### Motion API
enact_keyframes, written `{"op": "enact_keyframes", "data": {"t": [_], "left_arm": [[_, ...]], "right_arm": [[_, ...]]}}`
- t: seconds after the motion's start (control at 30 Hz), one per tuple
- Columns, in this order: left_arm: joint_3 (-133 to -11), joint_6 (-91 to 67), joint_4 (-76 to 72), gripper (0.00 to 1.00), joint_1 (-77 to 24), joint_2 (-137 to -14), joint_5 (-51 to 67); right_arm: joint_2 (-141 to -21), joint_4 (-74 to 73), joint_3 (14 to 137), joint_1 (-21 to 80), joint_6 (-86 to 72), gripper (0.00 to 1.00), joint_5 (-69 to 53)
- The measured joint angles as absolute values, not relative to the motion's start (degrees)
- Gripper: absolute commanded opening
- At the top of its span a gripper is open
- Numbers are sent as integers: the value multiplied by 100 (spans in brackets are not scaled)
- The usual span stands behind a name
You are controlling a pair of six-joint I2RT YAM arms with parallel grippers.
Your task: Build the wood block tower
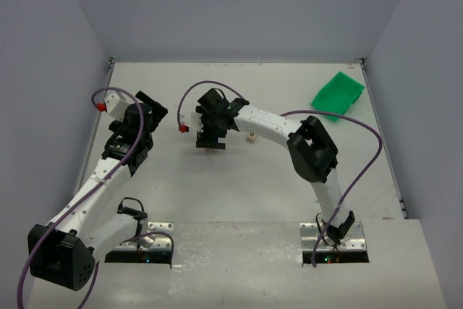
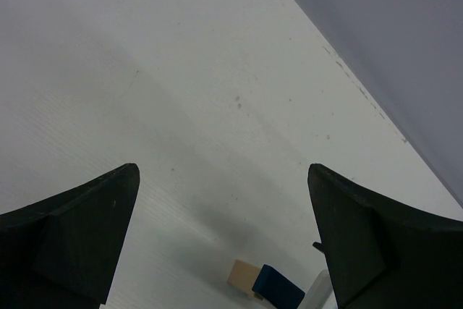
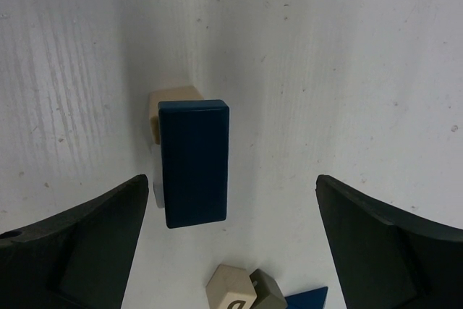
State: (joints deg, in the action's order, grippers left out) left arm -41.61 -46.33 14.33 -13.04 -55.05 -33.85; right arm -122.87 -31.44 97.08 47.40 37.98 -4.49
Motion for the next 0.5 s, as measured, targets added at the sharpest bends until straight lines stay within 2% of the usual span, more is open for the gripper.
{"op": "enact_keyframes", "data": {"t": [0.5], "left_arm": [[-4156, -4630, 1393, 100, -1304, -5505, -3359]], "right_arm": [[-12287, -2841, 9582, 4740, 3795, 99, -381]]}}
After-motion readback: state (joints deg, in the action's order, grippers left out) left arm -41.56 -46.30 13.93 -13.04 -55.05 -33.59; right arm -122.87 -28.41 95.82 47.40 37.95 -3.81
